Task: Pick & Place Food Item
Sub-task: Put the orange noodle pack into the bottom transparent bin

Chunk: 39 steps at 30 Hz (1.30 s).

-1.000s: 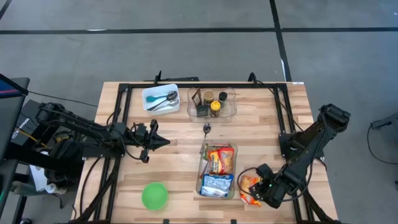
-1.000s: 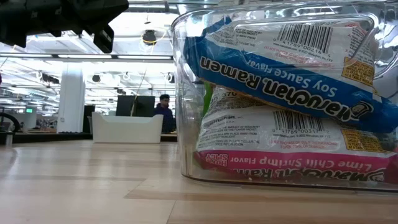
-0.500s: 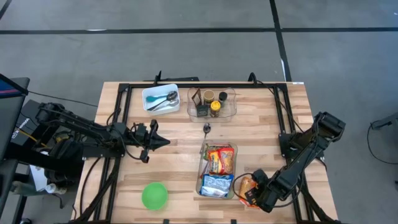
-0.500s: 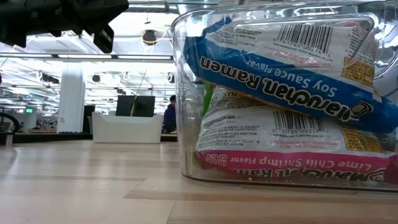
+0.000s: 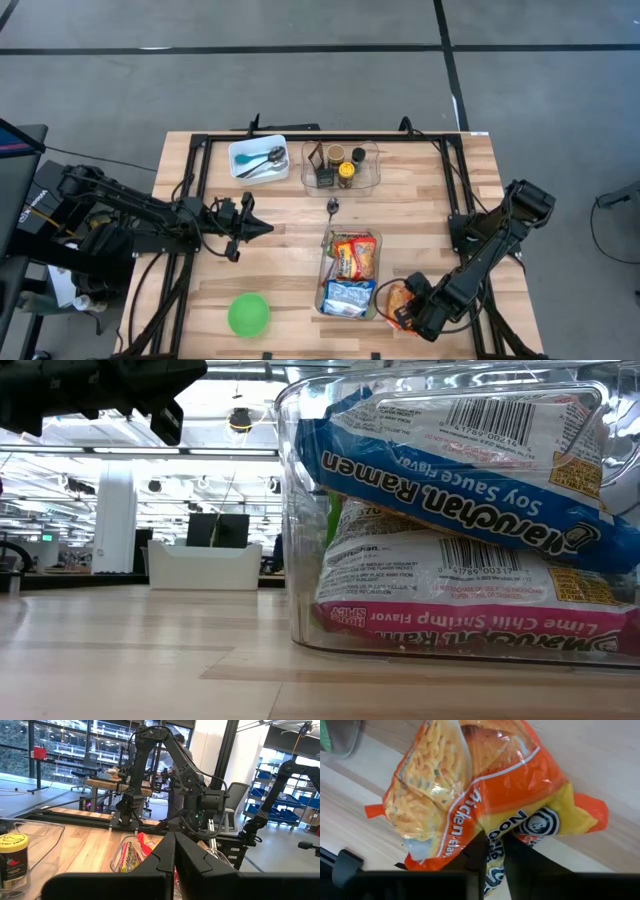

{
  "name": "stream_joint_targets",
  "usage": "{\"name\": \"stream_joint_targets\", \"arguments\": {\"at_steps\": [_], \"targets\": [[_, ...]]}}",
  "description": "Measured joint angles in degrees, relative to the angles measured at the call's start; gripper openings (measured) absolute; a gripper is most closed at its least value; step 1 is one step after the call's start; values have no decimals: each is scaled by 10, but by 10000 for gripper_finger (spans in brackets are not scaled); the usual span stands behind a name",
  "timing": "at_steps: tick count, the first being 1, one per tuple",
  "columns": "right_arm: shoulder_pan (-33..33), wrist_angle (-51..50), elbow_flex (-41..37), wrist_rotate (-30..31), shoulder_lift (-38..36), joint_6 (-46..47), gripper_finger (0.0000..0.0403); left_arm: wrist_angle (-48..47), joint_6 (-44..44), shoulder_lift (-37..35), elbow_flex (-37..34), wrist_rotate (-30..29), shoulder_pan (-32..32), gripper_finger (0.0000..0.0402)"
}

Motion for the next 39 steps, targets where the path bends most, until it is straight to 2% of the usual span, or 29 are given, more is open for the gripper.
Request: {"name": "stream_joint_targets", "arguments": {"at_steps": [9, 18, 28, 39], "targets": [[0, 1, 2, 0, 0, -27, 2, 0, 0, 0, 0, 0, 0, 0], [0, -17, 36, 10, 0, -87, 1, 0, 0, 0, 0, 0, 0, 0], [0, -89, 93, 35, 0, -157, 0, 0, 0, 0, 0, 0, 0, 0], [0, -200, 194, 117, 0, -208, 0, 0, 0, 0, 0, 0, 0, 0]]}}
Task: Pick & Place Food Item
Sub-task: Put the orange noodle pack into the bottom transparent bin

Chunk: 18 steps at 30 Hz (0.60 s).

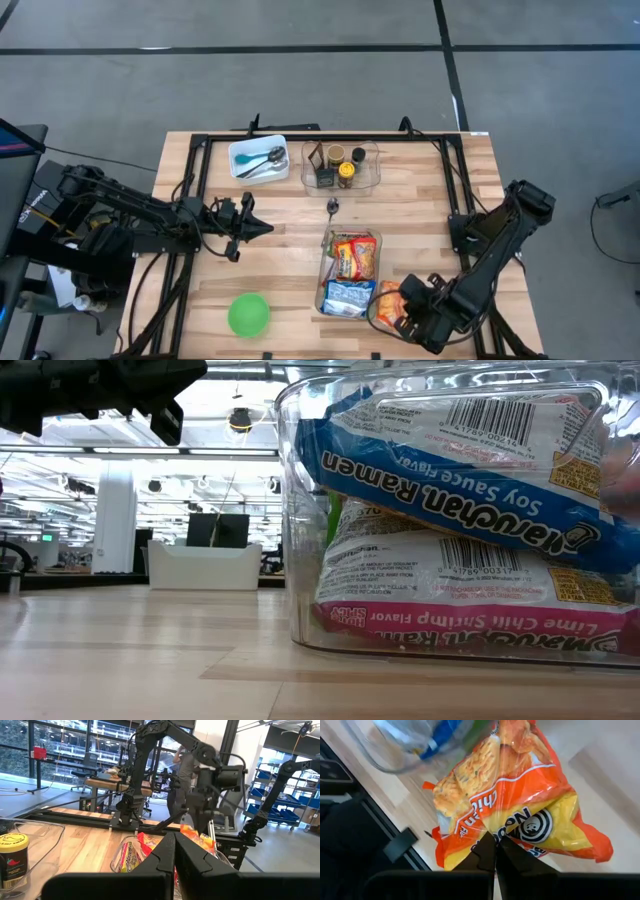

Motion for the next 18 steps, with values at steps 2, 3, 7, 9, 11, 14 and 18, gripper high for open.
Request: {"name": "stream_joint_targets", "arguments": {"at_steps": [2, 3, 7, 9, 11, 14, 18], "targets": [[0, -30, 22, 11, 0, 0, 0, 0, 0, 0, 0, 0, 0, 0], [0, -46, 33, 17, 0, 0, 0, 0, 0, 0, 0, 0, 0, 0], [4, -105, 76, 39, 0, -10, 0, 0, 0, 0, 0, 0, 0, 0], [4, -127, 96, 54, 0, -25, 0, 0, 0, 0, 0, 0, 0, 0], [2, -146, 115, 75, 0, -41, 0, 0, 0, 0, 0, 0, 0, 0], [-5, -164, 138, 110, 0, -75, 0, 0, 0, 0, 0, 0, 0, 0], [-22, -165, 159, 152, 0, -141, 0, 0, 0, 0, 0, 0, 0, 0]]}}
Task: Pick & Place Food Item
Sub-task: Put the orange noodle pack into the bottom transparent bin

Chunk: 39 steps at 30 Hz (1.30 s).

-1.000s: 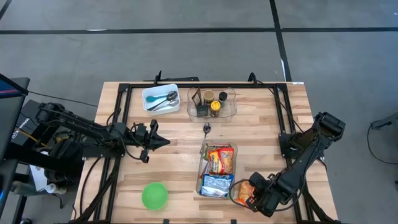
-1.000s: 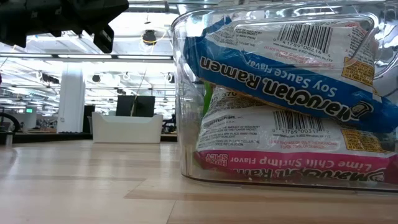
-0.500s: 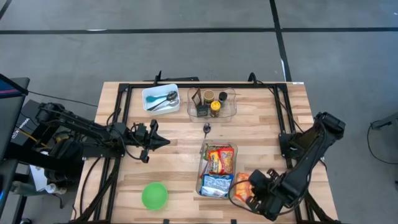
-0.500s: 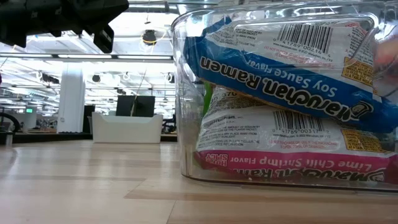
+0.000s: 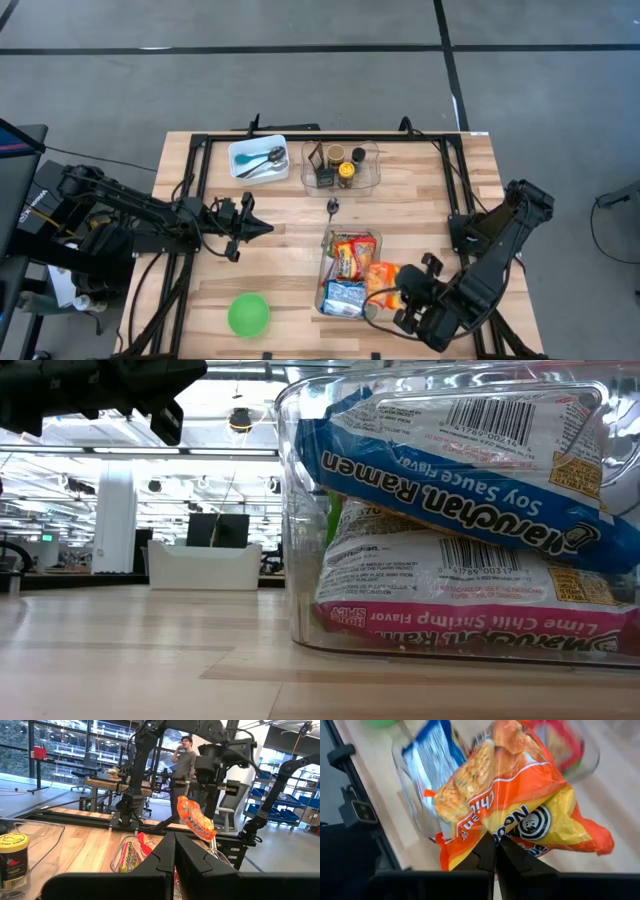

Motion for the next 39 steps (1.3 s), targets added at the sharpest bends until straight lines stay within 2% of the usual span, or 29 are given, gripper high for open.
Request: {"name": "stream_joint_targets", "arguments": {"at_steps": [6, 16, 25, 39], "targets": [[-44, 6, 17, 33, 0, -97, 0, 0, 0, 0, 0, 0, 0, 0], [-132, 50, 19, 11, 0, -211, 0, 0, 1, 0, 0, 0, 0, 0], [-192, 81, 2, -32, 0, -217, 0, 0, 2, 0, 0, 0, 0, 0], [-223, 162, -76, -92, 0, -218, 0, 0, 2, 0, 0, 0, 0, 0]]}}
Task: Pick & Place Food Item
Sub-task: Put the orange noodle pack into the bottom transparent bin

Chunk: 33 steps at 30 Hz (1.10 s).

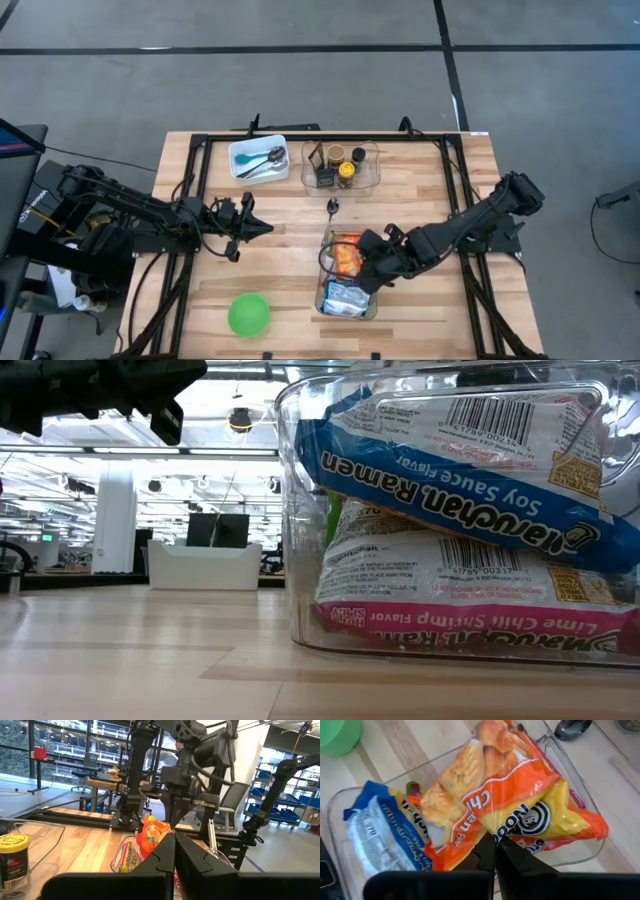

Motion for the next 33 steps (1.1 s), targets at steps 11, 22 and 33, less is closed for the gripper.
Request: {"name": "stream_joint_targets", "arguments": {"at_steps": [11, 22, 33], "targets": [[-17, 27, -20, -23, 0, 0, 0, 0, 0, 0, 0, 0, 0, 0], [-23, 29, -20, -28, 0, 1, 3, 0, 0, 0, 0, 0, 0, 0], [-24, 29, -20, -28, 0, -19, 103, 0, 0, 0, 0, 0, 0, 0]]}}
